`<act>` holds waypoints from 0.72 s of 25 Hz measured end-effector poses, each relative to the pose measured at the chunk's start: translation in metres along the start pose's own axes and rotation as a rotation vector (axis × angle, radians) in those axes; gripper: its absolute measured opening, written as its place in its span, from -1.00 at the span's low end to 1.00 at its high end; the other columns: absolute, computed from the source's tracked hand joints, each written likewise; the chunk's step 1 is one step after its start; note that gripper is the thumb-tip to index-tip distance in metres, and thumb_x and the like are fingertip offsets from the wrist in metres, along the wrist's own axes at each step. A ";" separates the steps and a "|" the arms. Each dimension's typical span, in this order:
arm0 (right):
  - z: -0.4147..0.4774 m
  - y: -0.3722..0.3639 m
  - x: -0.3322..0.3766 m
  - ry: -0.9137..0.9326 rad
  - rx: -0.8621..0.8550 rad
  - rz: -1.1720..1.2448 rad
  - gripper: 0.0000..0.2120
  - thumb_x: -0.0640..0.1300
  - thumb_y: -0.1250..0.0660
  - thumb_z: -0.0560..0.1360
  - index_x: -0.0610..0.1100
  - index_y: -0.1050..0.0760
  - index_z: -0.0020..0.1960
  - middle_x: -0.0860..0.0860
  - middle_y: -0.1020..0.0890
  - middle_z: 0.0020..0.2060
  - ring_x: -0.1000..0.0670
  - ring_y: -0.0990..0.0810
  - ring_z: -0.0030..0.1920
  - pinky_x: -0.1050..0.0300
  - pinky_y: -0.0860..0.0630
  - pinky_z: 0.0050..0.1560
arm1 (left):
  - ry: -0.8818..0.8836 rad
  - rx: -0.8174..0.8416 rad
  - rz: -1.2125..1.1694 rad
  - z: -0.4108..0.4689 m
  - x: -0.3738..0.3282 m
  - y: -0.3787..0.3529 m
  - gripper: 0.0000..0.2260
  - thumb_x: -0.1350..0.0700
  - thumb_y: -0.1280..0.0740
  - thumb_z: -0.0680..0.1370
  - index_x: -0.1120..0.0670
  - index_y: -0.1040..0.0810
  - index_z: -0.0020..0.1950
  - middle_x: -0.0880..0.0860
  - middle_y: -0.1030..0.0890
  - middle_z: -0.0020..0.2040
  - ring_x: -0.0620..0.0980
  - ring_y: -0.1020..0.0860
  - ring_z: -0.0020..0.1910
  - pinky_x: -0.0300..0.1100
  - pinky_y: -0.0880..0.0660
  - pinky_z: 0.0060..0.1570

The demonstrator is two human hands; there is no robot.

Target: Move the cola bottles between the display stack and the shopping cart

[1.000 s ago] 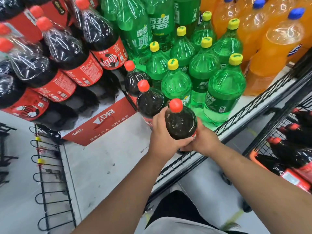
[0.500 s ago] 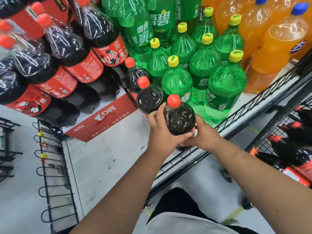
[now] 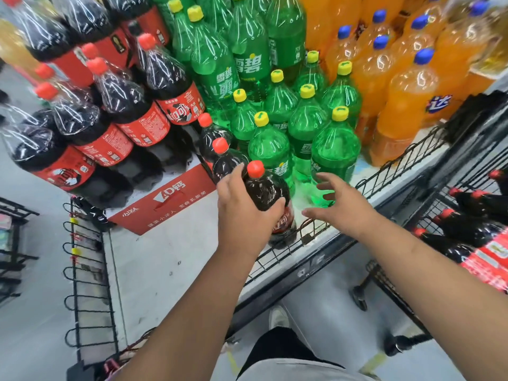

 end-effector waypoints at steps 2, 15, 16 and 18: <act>-0.018 0.029 0.005 0.031 -0.034 -0.034 -0.16 0.00 -0.59 0.34 0.02 -0.25 0.50 0.00 -0.50 0.31 -0.03 -0.52 0.22 0.10 -0.45 0.19 | -0.035 -0.017 -0.003 -0.010 -0.025 0.005 -0.28 0.04 -0.58 0.43 0.07 -0.35 0.52 0.01 -0.34 0.35 0.06 -0.42 0.38 -0.27 -0.25 0.34; -0.155 0.211 -0.060 0.001 -0.285 -0.380 -0.29 0.27 -0.38 0.41 0.06 -0.28 0.47 -0.08 -0.48 0.31 -0.08 -0.47 0.30 -0.02 -0.44 0.29 | -0.507 0.372 0.134 -0.080 -0.214 -0.101 -0.39 -0.04 -0.49 0.51 0.03 -0.39 0.51 0.06 -0.42 0.39 0.07 -0.41 0.39 -0.09 -0.26 0.43; -0.166 0.222 -0.069 -0.021 -0.303 -0.373 -0.28 0.29 -0.37 0.40 0.07 -0.28 0.47 -0.07 -0.48 0.31 -0.08 -0.47 0.29 -0.04 -0.46 0.28 | -0.543 0.400 0.130 -0.086 -0.228 -0.111 -0.39 -0.04 -0.49 0.51 0.02 -0.38 0.51 0.05 -0.41 0.40 0.07 -0.40 0.40 -0.10 -0.25 0.43; -0.187 0.243 -0.087 -0.074 -0.337 -0.363 -0.28 0.24 -0.40 0.42 0.08 -0.24 0.49 -0.04 -0.46 0.34 -0.07 -0.46 0.32 -0.03 -0.44 0.30 | -0.574 0.481 0.107 -0.098 -0.250 -0.133 -0.40 -0.05 -0.47 0.52 0.00 -0.37 0.52 0.06 -0.40 0.42 0.08 -0.39 0.42 -0.10 -0.26 0.42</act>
Point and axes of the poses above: each hand's wrist, its own z-axis towards the middle knuckle, its own y-axis out of the back of the hand, x = y × z, the point moved 5 cm from there along z, towards the middle knuckle
